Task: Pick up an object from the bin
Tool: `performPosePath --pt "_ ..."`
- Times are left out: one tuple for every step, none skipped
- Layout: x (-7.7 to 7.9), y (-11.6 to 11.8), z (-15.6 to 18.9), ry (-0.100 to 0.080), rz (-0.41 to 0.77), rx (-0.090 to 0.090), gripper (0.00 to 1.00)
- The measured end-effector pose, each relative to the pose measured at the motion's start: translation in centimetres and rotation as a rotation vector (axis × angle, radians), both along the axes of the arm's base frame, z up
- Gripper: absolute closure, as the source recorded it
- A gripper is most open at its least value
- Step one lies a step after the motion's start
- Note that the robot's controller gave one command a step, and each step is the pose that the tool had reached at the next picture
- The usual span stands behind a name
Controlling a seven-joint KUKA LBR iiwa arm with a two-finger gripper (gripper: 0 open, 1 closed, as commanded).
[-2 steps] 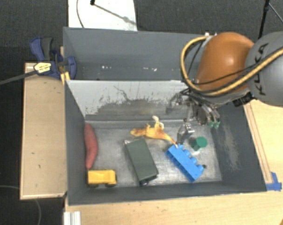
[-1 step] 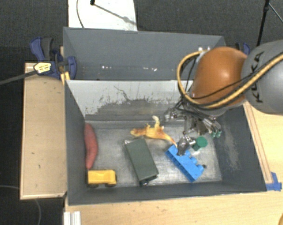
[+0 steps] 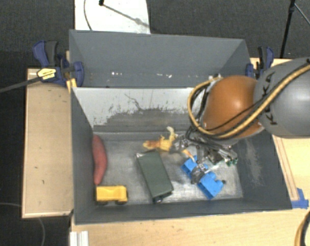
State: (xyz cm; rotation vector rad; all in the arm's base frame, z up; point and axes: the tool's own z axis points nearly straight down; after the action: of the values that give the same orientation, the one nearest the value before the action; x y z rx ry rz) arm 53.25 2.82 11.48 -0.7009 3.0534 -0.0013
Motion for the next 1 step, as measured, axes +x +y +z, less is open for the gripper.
performPosePath --pt "1.82 1.96 -3.54 0.013 -0.072 -0.001 0.0"
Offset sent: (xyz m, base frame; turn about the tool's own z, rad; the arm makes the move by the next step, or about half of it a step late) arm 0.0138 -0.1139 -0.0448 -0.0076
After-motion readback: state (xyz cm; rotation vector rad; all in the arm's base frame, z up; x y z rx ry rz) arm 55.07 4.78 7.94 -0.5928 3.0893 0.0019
